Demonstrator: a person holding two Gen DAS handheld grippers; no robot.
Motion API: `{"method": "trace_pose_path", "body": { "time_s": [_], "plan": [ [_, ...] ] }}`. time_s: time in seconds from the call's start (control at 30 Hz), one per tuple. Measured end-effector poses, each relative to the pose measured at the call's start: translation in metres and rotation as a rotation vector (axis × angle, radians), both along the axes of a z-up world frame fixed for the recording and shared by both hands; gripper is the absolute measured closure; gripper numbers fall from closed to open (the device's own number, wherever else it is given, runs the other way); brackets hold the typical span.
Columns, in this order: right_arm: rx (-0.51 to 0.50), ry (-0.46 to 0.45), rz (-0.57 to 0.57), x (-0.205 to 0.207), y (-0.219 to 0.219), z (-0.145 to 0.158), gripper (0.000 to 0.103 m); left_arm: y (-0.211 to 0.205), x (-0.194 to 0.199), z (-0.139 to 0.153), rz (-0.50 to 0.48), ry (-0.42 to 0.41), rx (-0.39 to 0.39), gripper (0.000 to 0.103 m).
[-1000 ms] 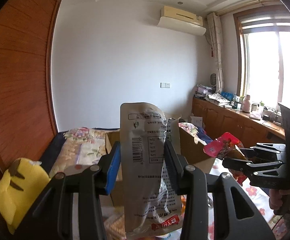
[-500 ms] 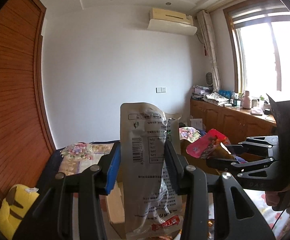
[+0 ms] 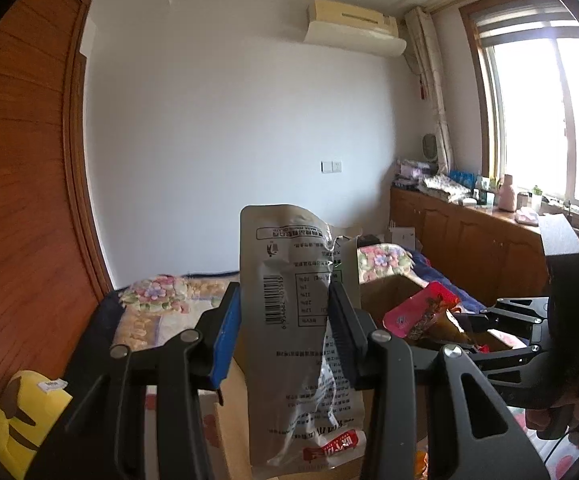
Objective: Organize snacks
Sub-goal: 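Lift the white sachet with the left gripper while the right gripper carries the sausage packet over the box, then open both grippers to drop the sachet and sausage packet into the box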
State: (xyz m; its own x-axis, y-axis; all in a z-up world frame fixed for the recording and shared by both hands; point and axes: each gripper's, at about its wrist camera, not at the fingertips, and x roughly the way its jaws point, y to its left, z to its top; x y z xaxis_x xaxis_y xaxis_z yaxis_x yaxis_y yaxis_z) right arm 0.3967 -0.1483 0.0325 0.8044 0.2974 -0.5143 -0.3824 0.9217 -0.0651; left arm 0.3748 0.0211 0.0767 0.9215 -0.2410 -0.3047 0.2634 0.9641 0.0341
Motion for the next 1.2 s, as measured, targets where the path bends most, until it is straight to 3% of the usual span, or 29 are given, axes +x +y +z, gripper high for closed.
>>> {"method": "trace_pose_path", "body": {
  "time_s": [0.23, 0.33, 0.4, 0.63, 0.8, 1.1, 1.2],
  "plan": [
    [0.004, 0.045, -0.023, 0.012, -0.007, -0.018, 0.062, -0.013, 0.019, -0.021, -0.016, 0.091, 0.020, 0.059],
    [0.003, 0.066, -0.028, 0.018, -0.010, -0.023, 0.061, -0.020, 0.023, -0.029, -0.006, 0.122, 0.037, 0.050],
    [0.001, 0.085, -0.029, 0.020, -0.011, -0.025, 0.059, -0.020, 0.020, -0.033, -0.005, 0.132, 0.042, 0.049],
    [0.006, 0.090, -0.022, 0.014, -0.014, -0.024, 0.041, -0.024, 0.003, -0.039, -0.014, 0.149, 0.054, 0.048],
    [0.043, 0.082, -0.011, -0.005, -0.022, -0.016, 0.041, -0.018, -0.023, -0.042, -0.017, 0.154, 0.043, 0.047],
    [0.109, 0.088, -0.010, -0.078, -0.041, -0.008, 0.041, 0.002, -0.081, -0.058, -0.025, 0.166, 0.014, 0.046],
    [0.106, 0.095, -0.009, -0.097, -0.045, -0.010, 0.041, 0.001, -0.098, -0.066, -0.021, 0.165, 0.040, 0.046]
  ]
}}
